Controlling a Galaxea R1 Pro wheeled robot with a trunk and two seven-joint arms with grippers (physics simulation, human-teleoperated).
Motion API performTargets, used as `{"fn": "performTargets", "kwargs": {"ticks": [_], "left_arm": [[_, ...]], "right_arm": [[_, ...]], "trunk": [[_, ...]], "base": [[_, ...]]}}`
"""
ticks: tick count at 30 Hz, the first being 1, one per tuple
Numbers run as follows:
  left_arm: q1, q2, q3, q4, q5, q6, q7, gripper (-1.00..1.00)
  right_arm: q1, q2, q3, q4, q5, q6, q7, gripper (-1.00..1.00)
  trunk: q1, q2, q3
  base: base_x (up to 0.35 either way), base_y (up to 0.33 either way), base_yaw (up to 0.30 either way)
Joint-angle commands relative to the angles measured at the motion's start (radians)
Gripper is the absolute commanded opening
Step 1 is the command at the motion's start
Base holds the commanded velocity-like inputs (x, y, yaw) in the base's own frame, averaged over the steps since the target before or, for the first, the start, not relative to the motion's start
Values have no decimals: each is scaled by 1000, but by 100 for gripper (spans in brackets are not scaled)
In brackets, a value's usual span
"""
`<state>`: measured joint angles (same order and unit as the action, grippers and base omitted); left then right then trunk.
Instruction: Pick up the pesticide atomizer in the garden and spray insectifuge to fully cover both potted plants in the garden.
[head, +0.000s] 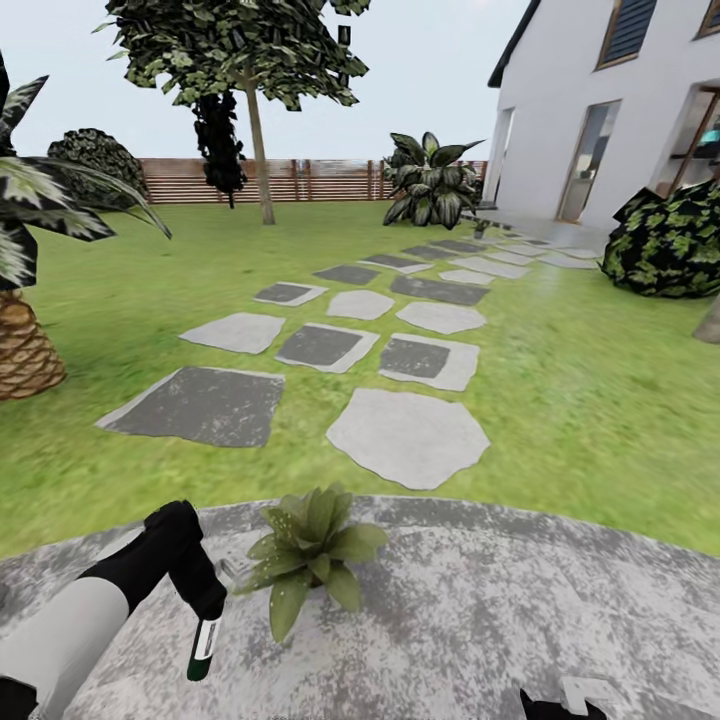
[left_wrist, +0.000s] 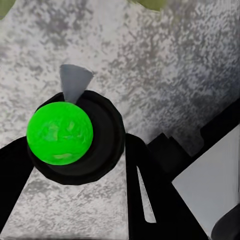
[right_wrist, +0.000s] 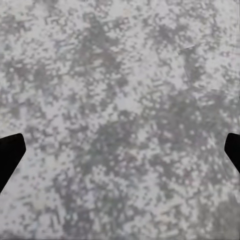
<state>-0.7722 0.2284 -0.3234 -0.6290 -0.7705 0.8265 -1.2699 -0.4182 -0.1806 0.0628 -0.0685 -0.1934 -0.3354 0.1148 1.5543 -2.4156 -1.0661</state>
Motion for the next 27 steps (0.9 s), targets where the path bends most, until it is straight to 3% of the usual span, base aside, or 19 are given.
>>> {"fn": "performTargets", "kwargs": {"ticks": [1, 10, 17, 21, 25, 27], "left_arm": [[-2, 0, -4, -2, -6, 14, -8, -100], [9, 0, -13, -1, -7, 18, -8, -100], [-4, 1, -17, -3, -11, 18, -9, -100], [-6, -2, -17, -5, -39, 16, -15, -100], [-6, -3, -17, -7, -72, 10, -94, -100], [-6, -3, -17, -8, -106, 9, -122, -100]], "right_arm": [[-1, 0, 6, 1, -10, -3, 5, 100], [-1, -1, 6, 1, -10, -4, 5, 100], [-1, -6, 7, 4, -8, -3, 6, 100], [-1, -6, 8, 4, -8, -2, 7, 100], [-1, -7, 8, 4, -8, -2, 8, 100], [-1, -6, 8, 3, -8, -2, 8, 100]], "trunk": [[0, 0, -1], [0, 0, -1], [0, 0, -1], [0, 0, -1], [0, 0, -1], [0, 0, -1]], "base": [[-30, -20, 276], [-4, -4, 272], [197, 0, 49], [40, 0, 2], [4, 0, 0], [0, 0, 0]]}}
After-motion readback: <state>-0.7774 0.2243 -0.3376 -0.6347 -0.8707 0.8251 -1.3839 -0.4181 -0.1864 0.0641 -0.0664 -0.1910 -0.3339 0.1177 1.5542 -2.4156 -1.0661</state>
